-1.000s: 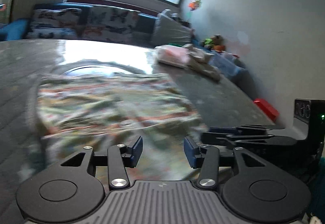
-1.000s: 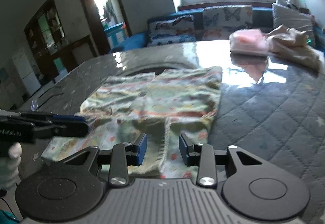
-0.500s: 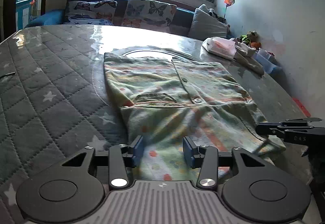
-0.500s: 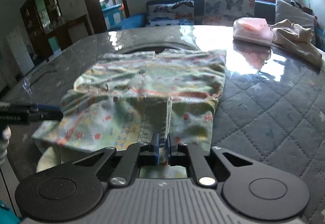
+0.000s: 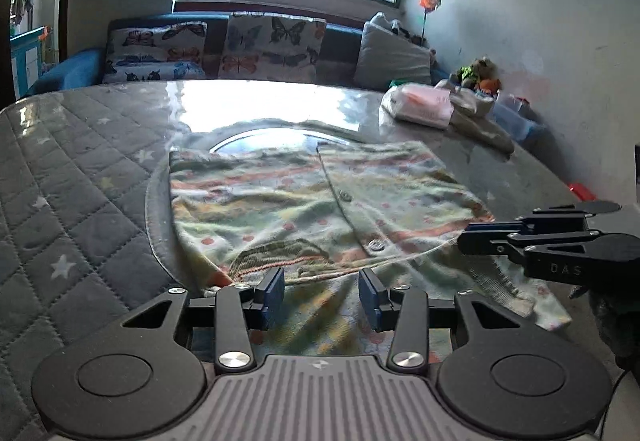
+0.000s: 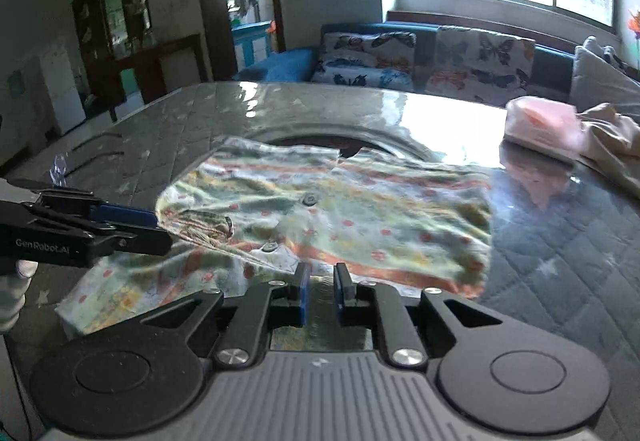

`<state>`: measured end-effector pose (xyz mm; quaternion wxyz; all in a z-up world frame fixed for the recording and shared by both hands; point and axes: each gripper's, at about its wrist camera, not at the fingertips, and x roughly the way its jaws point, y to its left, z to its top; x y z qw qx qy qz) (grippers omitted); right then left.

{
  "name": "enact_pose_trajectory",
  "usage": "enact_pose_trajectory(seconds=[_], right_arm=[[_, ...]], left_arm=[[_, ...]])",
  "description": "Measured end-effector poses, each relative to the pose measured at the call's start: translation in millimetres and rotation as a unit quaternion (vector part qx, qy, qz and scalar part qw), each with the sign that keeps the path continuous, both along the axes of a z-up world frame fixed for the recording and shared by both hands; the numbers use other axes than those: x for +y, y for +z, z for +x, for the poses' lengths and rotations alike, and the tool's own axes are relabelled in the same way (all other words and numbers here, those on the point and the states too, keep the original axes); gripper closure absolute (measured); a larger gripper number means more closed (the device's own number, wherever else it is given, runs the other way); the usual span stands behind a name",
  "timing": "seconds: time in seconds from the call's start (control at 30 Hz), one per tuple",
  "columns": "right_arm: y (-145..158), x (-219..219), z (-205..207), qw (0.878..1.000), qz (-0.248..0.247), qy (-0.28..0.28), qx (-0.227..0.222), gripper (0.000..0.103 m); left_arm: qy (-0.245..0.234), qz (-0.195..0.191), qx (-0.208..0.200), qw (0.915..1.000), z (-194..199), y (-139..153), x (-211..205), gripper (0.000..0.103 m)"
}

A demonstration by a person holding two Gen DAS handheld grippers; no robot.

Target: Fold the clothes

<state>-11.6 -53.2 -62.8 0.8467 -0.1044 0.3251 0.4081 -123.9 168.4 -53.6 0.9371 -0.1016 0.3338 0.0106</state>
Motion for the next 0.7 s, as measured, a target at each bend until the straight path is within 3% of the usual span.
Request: enact_pose_trajectory(seconds=[0.13, 0.27, 0.43, 0.7], right_arm=[[-11.7, 7.1, 2.0, 1.000, -0.016, 0.006, 0.002, 0.088], [-3.9, 3.2, -6.4, 1.000, -0.015, 0.013, -0.007, 0.087], [1.0, 9.4, -22.0, 0.999, -0.009, 0.048, -0.009, 0.082], [-5.7, 9.9, -45.7, 0.996, -0.025, 0.091, 0.000, 0.081]], left_arm=[[0.003, 0.003, 0.012, 0.9999, 1.0, -9.6, 3.7, 0.059], [0.008, 0.004, 0.009, 0.9999, -2.6, -5.6, 3.6, 0.059], [-0.028, -0.006, -0.018, 0.9994, 0.7, 8.4, -16.9, 0.059], [-0.054, 0.009, 0.006, 0.9985, 18.1, -8.6, -37.6, 0.059]])
